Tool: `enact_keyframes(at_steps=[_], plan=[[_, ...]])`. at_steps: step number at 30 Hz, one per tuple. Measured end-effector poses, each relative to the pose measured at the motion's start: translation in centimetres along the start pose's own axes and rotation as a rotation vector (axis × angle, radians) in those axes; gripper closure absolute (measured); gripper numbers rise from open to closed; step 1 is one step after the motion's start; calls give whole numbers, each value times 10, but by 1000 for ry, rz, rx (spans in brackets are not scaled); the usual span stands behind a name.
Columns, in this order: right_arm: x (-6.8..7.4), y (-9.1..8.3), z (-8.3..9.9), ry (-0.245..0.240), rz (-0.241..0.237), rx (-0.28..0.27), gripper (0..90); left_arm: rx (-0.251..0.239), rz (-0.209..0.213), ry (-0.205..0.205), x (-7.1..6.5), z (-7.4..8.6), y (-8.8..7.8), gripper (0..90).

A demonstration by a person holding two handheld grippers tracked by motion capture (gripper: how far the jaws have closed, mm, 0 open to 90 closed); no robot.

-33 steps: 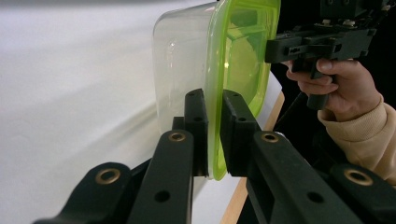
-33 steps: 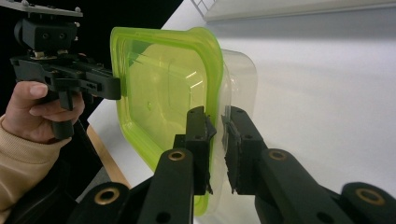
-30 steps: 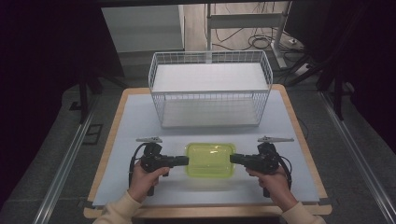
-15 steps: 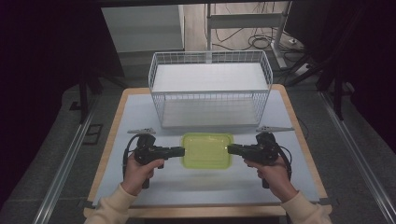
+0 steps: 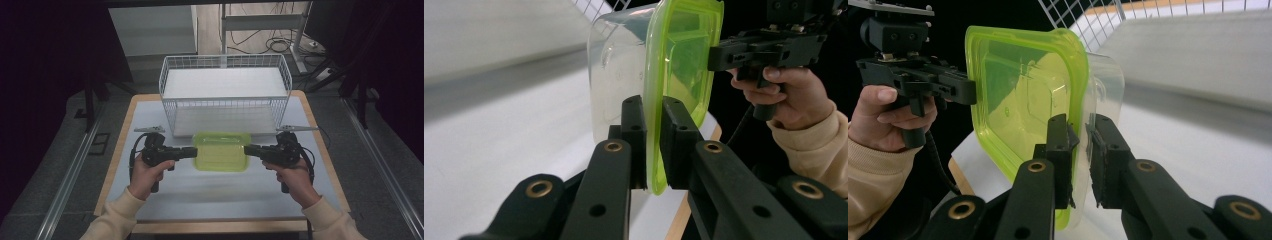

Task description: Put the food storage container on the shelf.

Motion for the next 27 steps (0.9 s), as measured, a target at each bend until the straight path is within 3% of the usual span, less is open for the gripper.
enact_keyframes(at_steps=[9, 27], plan=[[10, -6, -22, -36, 9, -21, 801, -28, 3, 18, -8, -17, -10, 822], [13, -6, -49, -68, 28, -32, 801, -47, -5, 13, -9, -37, -15, 821]])
Point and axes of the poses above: each handheld gripper's, and its own axes: y roughly forward along the jaws, z roughly out of its underside, x roughly to its left, the point moved 1 cm from there along y, roughly forward along the jaws, and after that the axes turned 5 degrees about -y, right-handed, at the moved point
